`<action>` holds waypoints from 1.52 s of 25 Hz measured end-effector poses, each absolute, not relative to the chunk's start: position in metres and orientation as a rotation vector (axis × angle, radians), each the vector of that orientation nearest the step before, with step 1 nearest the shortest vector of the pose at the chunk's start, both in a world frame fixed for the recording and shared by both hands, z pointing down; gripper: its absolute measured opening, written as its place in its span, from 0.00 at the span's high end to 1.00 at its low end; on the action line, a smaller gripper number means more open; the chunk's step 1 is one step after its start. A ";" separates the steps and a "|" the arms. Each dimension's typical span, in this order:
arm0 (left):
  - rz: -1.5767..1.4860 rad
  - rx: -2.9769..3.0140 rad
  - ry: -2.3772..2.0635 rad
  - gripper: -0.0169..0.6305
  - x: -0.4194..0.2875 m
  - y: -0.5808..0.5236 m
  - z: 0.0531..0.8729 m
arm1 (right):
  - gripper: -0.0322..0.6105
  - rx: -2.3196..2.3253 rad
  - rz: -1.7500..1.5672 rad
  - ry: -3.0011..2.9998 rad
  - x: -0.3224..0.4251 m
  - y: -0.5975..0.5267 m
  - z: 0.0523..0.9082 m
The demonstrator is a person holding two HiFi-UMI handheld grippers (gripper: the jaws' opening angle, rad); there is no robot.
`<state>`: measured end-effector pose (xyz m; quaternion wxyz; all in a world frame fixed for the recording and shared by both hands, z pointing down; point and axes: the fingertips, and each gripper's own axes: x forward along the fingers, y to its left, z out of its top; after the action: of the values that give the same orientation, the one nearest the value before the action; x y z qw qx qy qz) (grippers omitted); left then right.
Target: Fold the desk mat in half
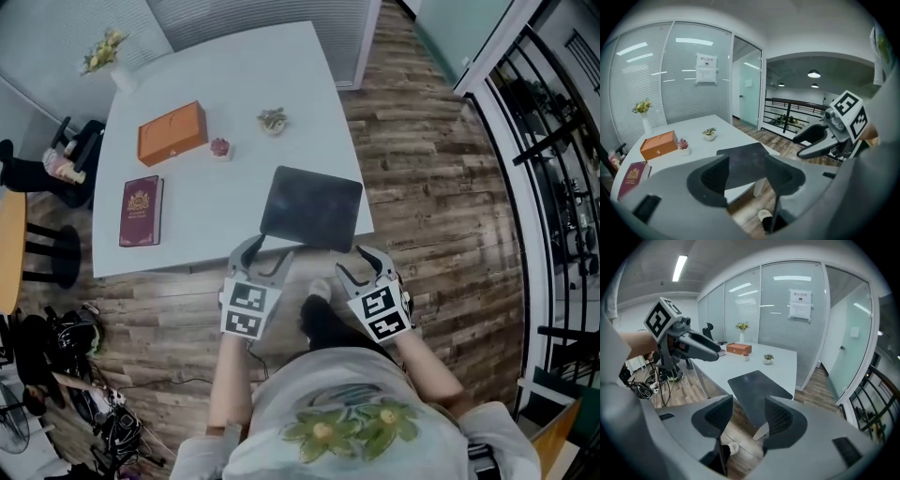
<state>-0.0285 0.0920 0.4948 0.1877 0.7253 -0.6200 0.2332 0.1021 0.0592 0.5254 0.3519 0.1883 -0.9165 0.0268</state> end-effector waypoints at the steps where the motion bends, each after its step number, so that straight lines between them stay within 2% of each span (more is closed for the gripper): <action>1: 0.664 2.033 -1.735 0.64 -0.032 0.090 0.500 | 0.63 0.479 0.048 -2.349 0.100 0.056 0.534; 15: 0.791 1.969 -1.603 0.64 -0.057 0.065 0.556 | 0.63 0.308 -0.231 -2.056 0.092 0.037 0.633; 29: 0.893 1.877 -1.545 0.64 -0.078 0.070 0.610 | 0.63 0.234 -0.448 -1.899 0.093 0.021 0.685; 33: 0.909 1.881 -1.523 0.64 -0.075 0.070 0.614 | 0.69 0.229 -0.428 -1.907 0.094 0.020 0.681; 38: 0.947 1.879 -1.496 0.64 -0.077 0.070 0.622 | 0.86 0.240 -0.426 -1.930 0.094 0.023 0.669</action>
<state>-0.0770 0.0700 0.6217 0.2765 0.6994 -0.5568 0.3527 0.0940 0.0228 0.6688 0.5440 0.1012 -0.8134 -0.1794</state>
